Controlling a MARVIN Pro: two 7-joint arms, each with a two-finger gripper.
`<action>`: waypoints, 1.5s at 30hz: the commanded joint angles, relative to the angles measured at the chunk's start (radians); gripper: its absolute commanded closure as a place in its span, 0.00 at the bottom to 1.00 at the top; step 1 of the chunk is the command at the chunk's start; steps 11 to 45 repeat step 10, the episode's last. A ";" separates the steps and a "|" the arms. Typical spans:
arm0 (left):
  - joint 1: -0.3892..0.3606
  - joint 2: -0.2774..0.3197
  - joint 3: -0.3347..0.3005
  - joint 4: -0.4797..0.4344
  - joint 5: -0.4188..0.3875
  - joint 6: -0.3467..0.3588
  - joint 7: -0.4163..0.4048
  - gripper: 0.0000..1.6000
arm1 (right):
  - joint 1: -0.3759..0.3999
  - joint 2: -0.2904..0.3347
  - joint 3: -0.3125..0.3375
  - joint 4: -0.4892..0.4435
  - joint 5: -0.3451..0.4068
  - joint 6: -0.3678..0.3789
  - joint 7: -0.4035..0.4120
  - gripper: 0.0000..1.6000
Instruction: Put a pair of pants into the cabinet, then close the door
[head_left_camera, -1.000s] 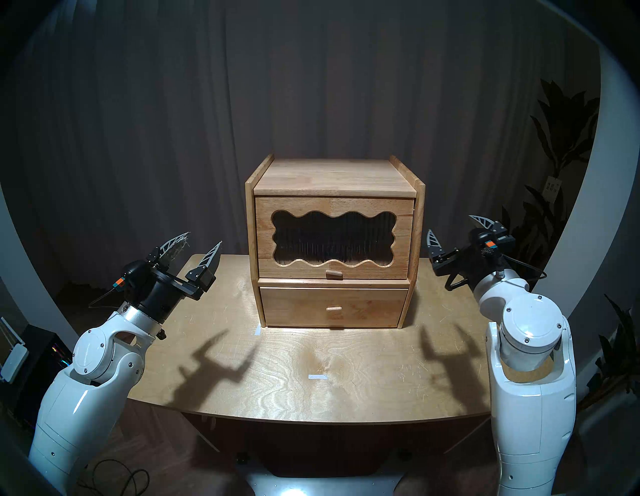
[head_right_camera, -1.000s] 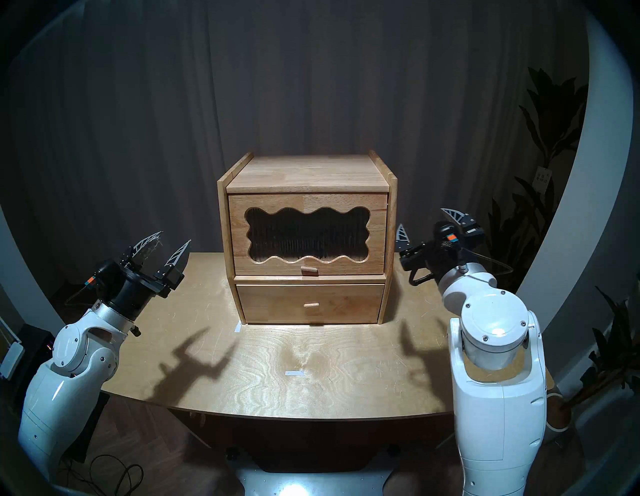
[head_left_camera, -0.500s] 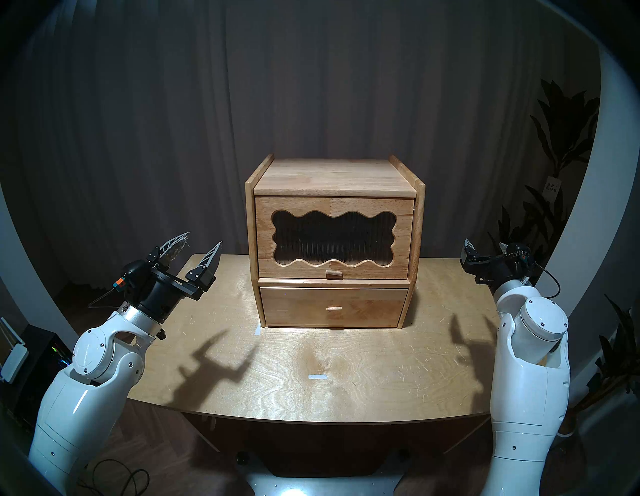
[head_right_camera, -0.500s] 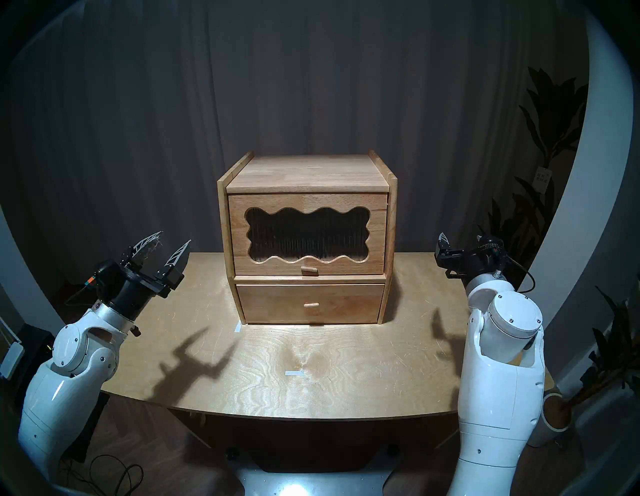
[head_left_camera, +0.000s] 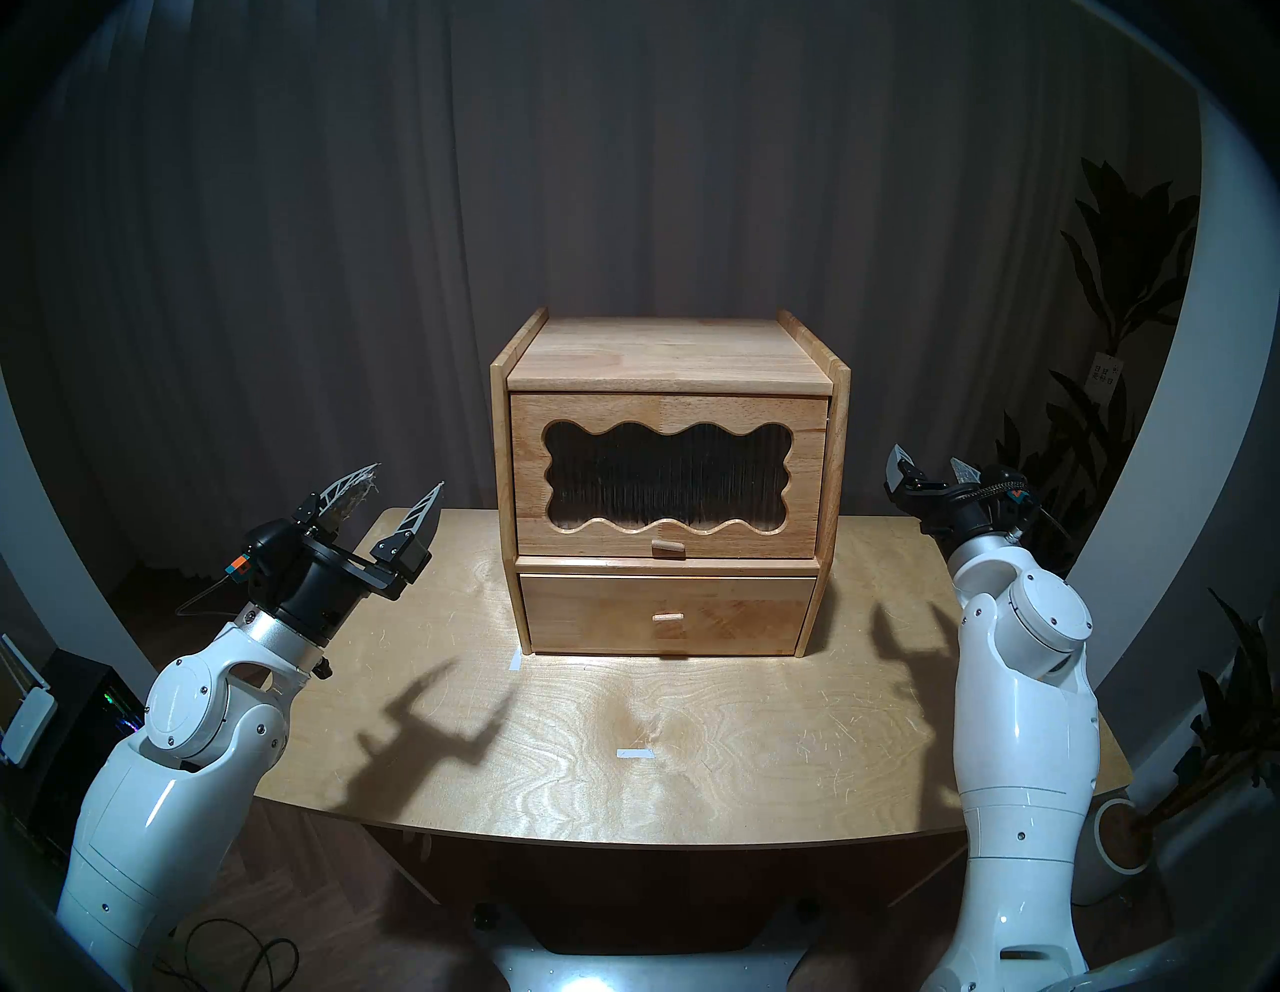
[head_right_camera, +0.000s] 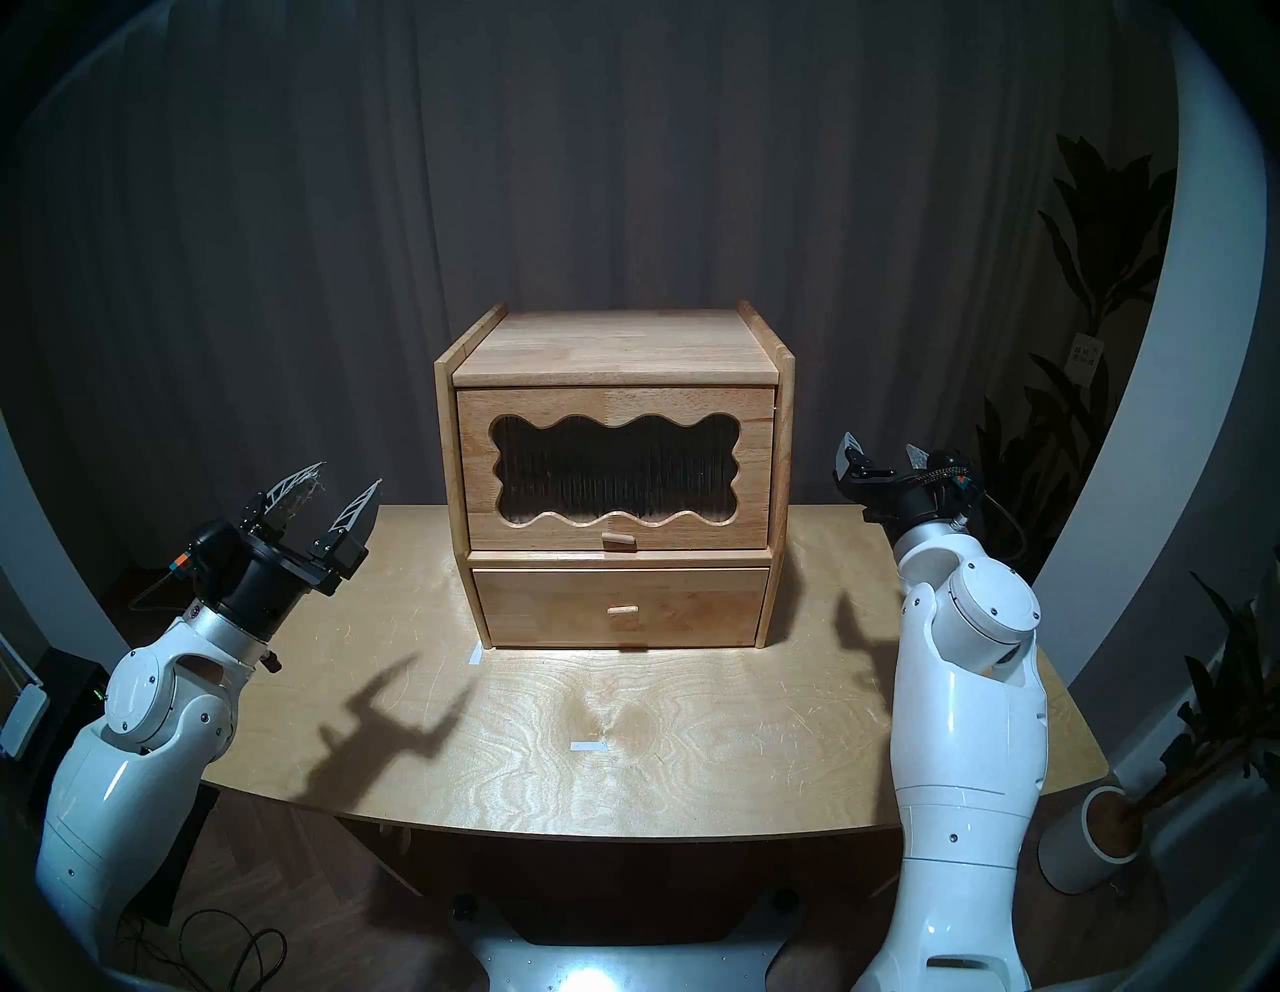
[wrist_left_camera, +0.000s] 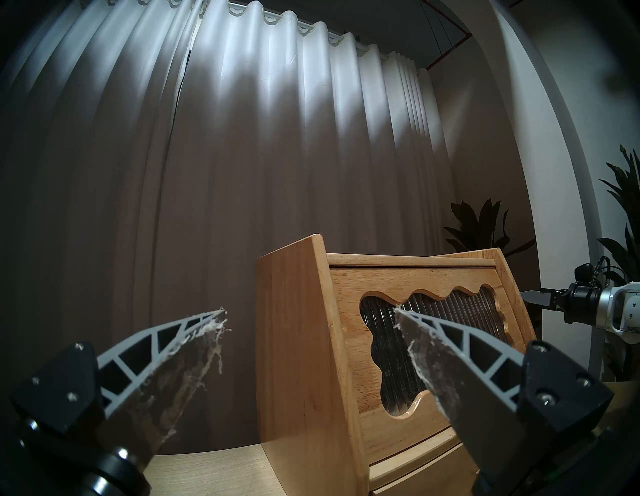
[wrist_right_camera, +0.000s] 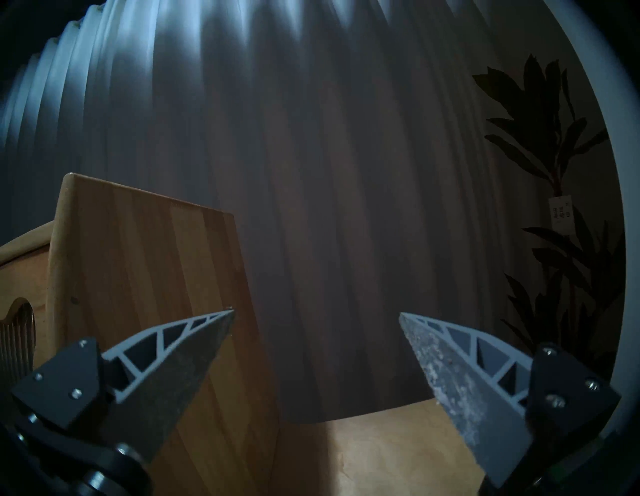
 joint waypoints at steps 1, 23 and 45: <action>-0.010 0.000 -0.007 -0.014 -0.001 -0.008 0.000 0.00 | 0.072 0.083 -0.037 0.044 -0.153 -0.124 -0.048 0.00; -0.010 -0.001 -0.008 -0.015 -0.001 -0.009 0.000 0.00 | 0.018 0.087 0.019 0.034 -0.246 -0.262 -0.151 0.00; -0.010 -0.001 -0.008 -0.015 -0.001 -0.009 0.000 0.00 | 0.018 0.087 0.019 0.034 -0.246 -0.262 -0.151 0.00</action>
